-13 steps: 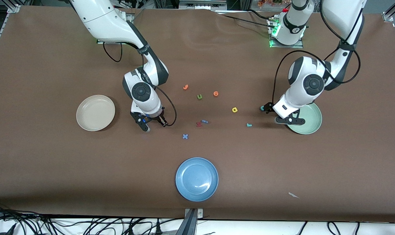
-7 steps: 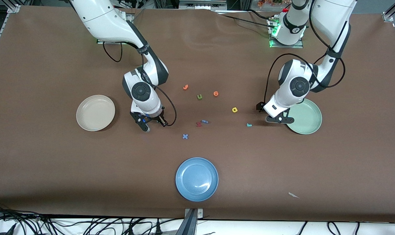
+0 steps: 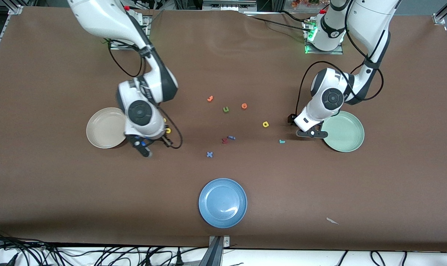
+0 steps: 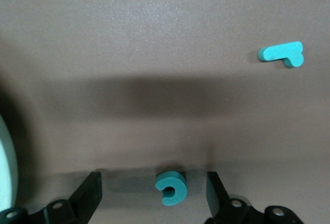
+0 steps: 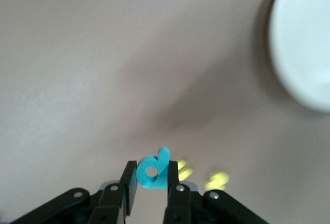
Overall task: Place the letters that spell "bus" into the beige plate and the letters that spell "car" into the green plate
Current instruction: 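Place the d on the beige plate while the left gripper grasps the c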
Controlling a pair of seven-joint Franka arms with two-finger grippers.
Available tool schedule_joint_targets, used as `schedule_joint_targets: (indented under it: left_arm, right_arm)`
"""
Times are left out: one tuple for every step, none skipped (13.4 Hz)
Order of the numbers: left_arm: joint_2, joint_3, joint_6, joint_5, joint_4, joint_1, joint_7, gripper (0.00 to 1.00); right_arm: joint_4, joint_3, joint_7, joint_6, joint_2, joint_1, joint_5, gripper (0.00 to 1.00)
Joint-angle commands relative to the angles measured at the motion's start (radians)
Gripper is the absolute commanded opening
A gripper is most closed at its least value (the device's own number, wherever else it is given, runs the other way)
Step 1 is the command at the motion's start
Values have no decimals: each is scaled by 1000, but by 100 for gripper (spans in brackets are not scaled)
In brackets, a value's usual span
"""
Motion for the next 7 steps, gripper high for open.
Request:
schedule_joint_targets:
  left_arm:
    - [0, 4, 15, 4, -10, -7, -15, 90]
    - [0, 4, 15, 6, -16, -9, -15, 90]
    - [0, 4, 15, 6, -22, -9, -15, 89]
    - [0, 4, 15, 6, -30, -9, -14, 80]
    - [0, 4, 12, 7, -30, -13, -14, 69]
    - [-2, 4, 9, 7, -30, -15, -14, 67]
    - [-2, 4, 8, 7, -30, -15, -14, 64]
  right_arm:
    - [-14, -83, -238, -136, -60, -11, 22, 0]
    - [-22, -131, -342, -163, -66, -13, 35, 0]
    - [-32, -175, -439, -183, -72, -13, 47, 0]
    - [-51, -218, -531, -187, -82, -13, 56, 0]
    - [-71, -259, -625, -187, -83, -13, 61, 0]
    - [-94, -296, -726, -178, -82, -22, 61, 0]
    - [-115, -309, -817, -169, -77, -52, 81, 0]
